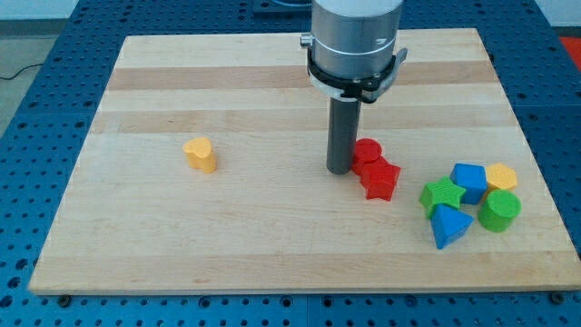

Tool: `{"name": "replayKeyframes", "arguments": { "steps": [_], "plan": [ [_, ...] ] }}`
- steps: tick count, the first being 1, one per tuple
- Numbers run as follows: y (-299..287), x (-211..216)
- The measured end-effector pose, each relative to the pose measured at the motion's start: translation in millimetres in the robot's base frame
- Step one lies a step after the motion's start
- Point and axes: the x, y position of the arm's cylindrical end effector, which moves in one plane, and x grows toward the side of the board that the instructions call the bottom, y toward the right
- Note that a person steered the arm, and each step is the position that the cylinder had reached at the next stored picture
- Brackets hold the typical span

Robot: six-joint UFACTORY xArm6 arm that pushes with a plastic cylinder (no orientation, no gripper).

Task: Place the arm below the green circle

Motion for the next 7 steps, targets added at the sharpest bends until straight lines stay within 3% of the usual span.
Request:
{"name": "replayKeyframes", "arguments": {
  "steps": [2,3,4,5,7],
  "plan": [
    [-61.2,30.9],
    [-50.9,75.8],
    [-5.1,95.5],
    [57.8,94.9],
    [51.3,93.4]
  ]
}}
